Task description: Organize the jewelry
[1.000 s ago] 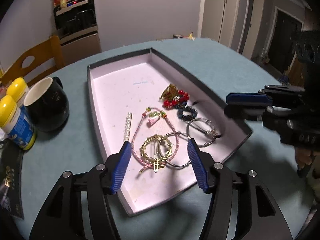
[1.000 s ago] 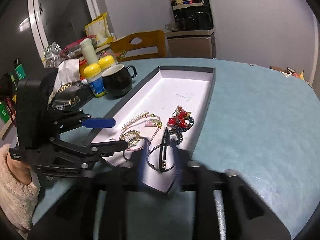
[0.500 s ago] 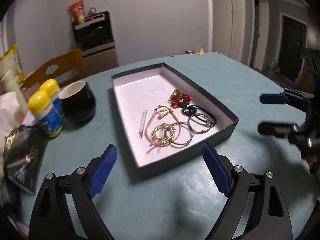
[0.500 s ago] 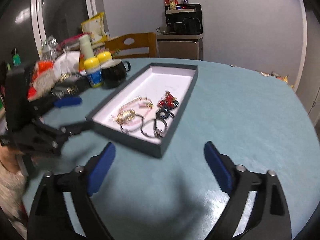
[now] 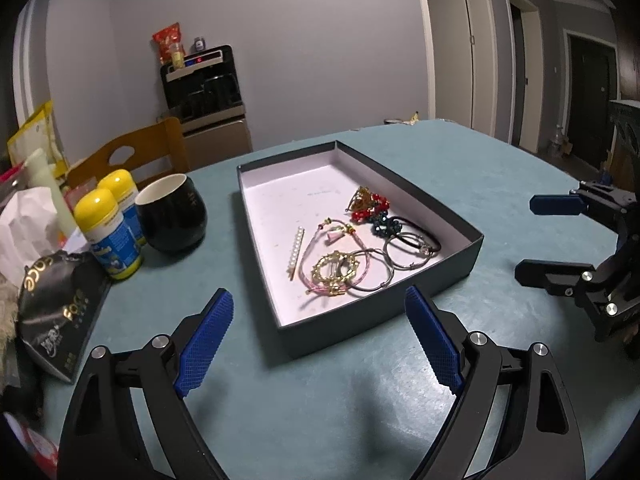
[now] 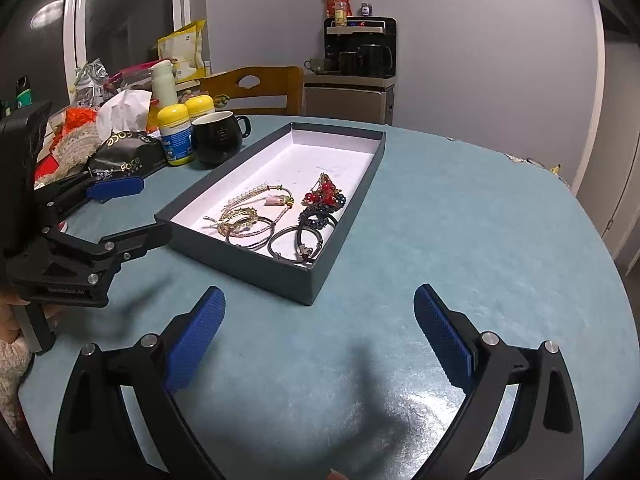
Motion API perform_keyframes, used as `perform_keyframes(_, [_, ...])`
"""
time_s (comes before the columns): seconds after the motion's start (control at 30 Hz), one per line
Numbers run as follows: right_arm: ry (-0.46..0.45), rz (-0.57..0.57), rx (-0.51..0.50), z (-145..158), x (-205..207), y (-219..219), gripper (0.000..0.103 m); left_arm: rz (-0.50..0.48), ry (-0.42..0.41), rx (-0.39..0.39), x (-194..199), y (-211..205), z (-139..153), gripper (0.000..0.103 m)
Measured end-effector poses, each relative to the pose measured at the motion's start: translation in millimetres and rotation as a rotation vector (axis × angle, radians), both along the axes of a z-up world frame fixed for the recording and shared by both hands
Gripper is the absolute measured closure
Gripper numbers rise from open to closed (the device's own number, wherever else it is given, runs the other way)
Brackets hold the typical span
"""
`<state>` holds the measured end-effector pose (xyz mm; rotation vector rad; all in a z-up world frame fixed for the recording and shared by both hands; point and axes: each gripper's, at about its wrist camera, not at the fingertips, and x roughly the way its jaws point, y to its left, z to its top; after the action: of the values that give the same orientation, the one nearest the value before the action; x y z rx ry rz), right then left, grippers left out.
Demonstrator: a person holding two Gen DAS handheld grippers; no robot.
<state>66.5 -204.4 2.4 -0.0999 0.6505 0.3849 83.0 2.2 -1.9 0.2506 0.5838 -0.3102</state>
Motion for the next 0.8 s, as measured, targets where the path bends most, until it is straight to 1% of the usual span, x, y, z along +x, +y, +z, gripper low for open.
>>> perform_keyframes(0.2, [-0.005, 0.004, 0.007, 0.8, -1.6, 0.0, 0.009, 0.001, 0.003, -0.028, 0.4, 5.4, 1.3, 0.013])
perform_keyframes(0.33, [-0.007, 0.003, 0.007, 0.9, -2.4, -1.4, 0.009, -0.005, 0.002, -0.013, -0.6, 3.0, 0.0, 0.013])
perform_keyframes(0.8, [-0.006, 0.004, 0.007, 0.7, -2.7, -1.5, 0.009, -0.008, 0.003, -0.021, -1.6, 4.6, 0.9, 0.013])
